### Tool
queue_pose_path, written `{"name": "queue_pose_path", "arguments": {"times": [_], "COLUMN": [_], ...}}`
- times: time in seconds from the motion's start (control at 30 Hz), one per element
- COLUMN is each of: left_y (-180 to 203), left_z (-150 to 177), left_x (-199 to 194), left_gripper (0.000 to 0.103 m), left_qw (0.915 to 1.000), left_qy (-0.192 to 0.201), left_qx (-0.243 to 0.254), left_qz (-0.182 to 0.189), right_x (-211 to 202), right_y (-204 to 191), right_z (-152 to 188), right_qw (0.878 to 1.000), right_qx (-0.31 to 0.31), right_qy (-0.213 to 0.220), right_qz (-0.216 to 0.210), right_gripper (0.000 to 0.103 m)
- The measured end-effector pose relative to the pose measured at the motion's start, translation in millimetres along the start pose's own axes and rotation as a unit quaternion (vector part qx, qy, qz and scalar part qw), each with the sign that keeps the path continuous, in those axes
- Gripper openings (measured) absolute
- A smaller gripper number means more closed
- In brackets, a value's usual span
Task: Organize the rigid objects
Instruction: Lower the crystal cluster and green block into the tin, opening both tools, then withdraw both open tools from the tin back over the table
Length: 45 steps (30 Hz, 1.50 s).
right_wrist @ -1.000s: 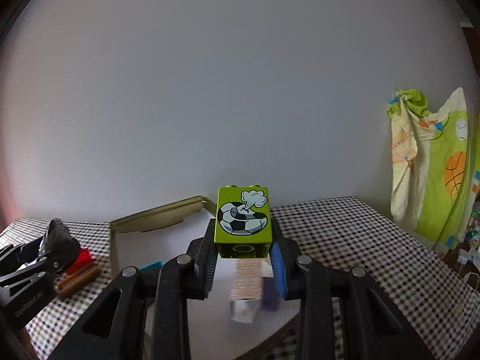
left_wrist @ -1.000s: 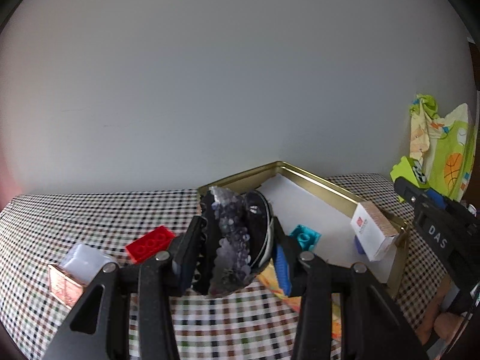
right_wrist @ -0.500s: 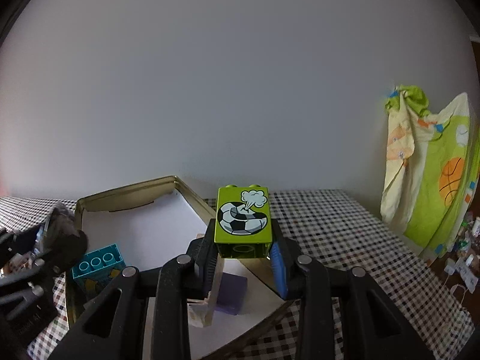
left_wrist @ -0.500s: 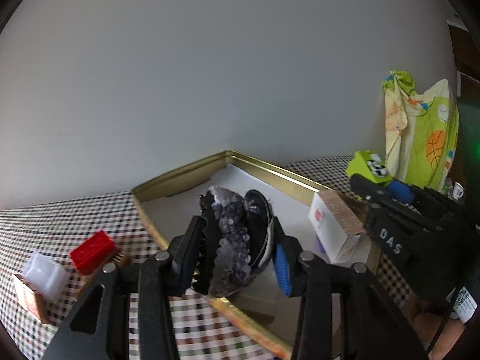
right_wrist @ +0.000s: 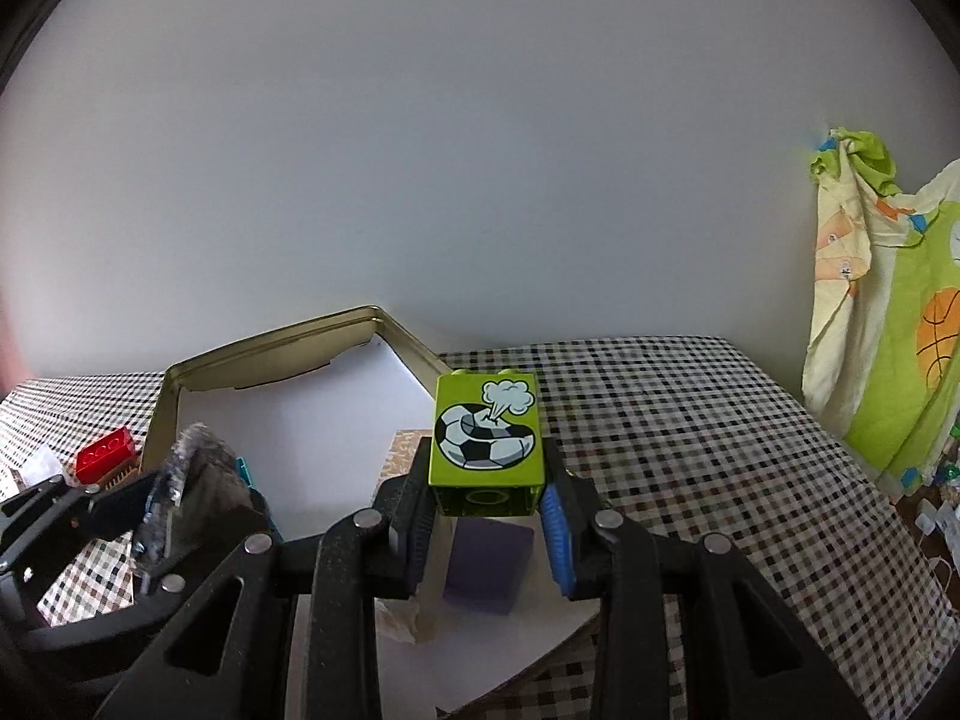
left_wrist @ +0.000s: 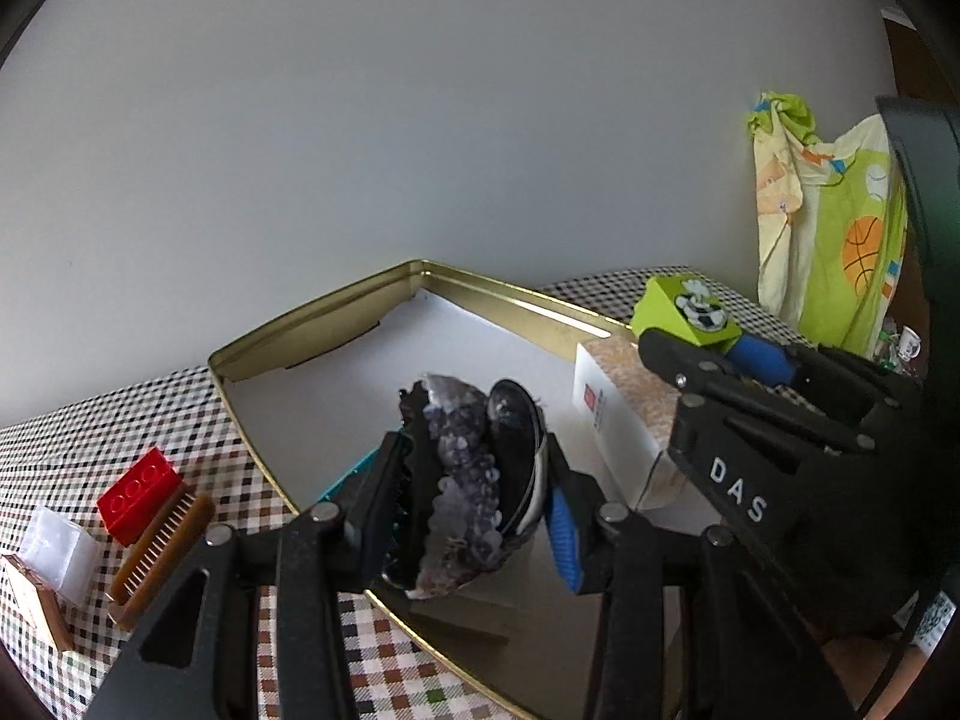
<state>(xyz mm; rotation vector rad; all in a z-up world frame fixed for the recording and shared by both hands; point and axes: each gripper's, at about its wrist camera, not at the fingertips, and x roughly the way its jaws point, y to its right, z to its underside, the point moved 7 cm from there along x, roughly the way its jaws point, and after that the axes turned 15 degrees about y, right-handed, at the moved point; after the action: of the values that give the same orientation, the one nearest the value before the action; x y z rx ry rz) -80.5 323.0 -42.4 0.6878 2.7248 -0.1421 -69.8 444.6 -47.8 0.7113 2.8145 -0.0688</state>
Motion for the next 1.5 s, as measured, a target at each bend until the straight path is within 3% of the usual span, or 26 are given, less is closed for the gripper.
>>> {"name": "queue_pose_path", "arguments": {"times": [0.07,0.13,0.2,0.23,0.27,0.33,0.37,0.47,0.77,1.13,1.5], "left_y": [3,4,5,5,5,5,4,-1,-16,-48,-82], "left_z": [0,0,-3,-5,-7,-11,-12,-11,-13,-9,-3], "left_x": [2,-1,-6,-10,-13,-18,-18,-17,-26,-45,-63], "left_gripper": [0.048,0.066,0.096,0.103,0.102,0.103,0.103,0.103,0.103,0.103,0.103], "left_qw": [1.0,1.0,0.9998,0.9996,0.9991,0.998,0.9977,0.9979,0.9968,0.9927,0.9884], "left_qy": [-0.006,0.0,0.013,0.023,0.034,0.049,0.051,0.044,0.054,0.072,0.085], "left_qx": [0.001,0.006,0.01,0.014,0.018,0.03,0.034,0.03,0.013,0.011,-0.004], "left_qz": [0.002,-0.003,-0.008,-0.012,-0.016,-0.024,-0.029,-0.038,-0.057,-0.096,-0.126], "right_x": [1,1,1,0,-3,-7,-13,-20,-19,-33,-49], "right_y": [0,-1,-2,-2,-1,2,4,8,16,31,29], "right_z": [0,0,1,0,-1,-4,-9,-15,-15,-24,-28], "right_qw": [1.0,1.0,1.0,1.0,0.999,0.999,0.998,0.997,0.996,0.99,0.981], "right_qx": [0.005,0.012,0.018,0.021,0.027,0.034,0.036,0.036,0.049,0.072,0.047], "right_qy": [-0.001,-0.002,-0.001,0.001,0.007,0.024,0.044,0.069,0.071,0.113,0.169], "right_qz": [-0.007,-0.014,-0.02,-0.02,-0.019,-0.011,-0.005,0.008,0.021,0.044,0.084], "right_gripper": [0.034,0.034,0.035,0.043,0.06,0.081,0.082,0.083,0.084,0.084,0.084]}}
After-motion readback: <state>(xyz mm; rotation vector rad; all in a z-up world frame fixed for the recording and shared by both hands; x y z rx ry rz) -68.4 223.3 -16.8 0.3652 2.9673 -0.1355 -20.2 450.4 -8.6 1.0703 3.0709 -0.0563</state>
